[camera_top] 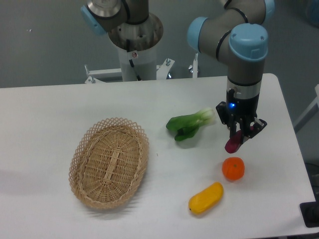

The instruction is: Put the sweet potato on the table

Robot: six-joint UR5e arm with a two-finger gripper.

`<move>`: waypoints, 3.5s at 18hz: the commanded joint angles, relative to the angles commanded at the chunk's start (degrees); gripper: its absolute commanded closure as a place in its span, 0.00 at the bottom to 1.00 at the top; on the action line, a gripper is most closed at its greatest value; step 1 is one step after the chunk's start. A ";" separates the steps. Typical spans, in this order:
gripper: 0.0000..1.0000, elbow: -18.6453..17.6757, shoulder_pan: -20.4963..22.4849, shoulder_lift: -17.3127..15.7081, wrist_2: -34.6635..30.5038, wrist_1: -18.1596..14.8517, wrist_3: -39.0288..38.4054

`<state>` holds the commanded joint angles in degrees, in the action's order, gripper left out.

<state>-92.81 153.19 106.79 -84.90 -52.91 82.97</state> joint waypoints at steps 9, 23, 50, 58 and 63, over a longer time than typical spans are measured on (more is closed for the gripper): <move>0.83 -0.17 -0.09 0.09 0.00 0.17 -1.05; 0.83 -4.57 -4.48 4.22 -0.17 9.05 -22.56; 0.00 -3.35 -14.59 8.01 -10.90 11.78 -38.32; 0.00 3.42 -12.40 4.40 -10.81 11.08 -35.00; 0.00 4.57 -6.61 1.24 -9.85 4.68 -21.04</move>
<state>-88.24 146.59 108.02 -94.75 -48.23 61.93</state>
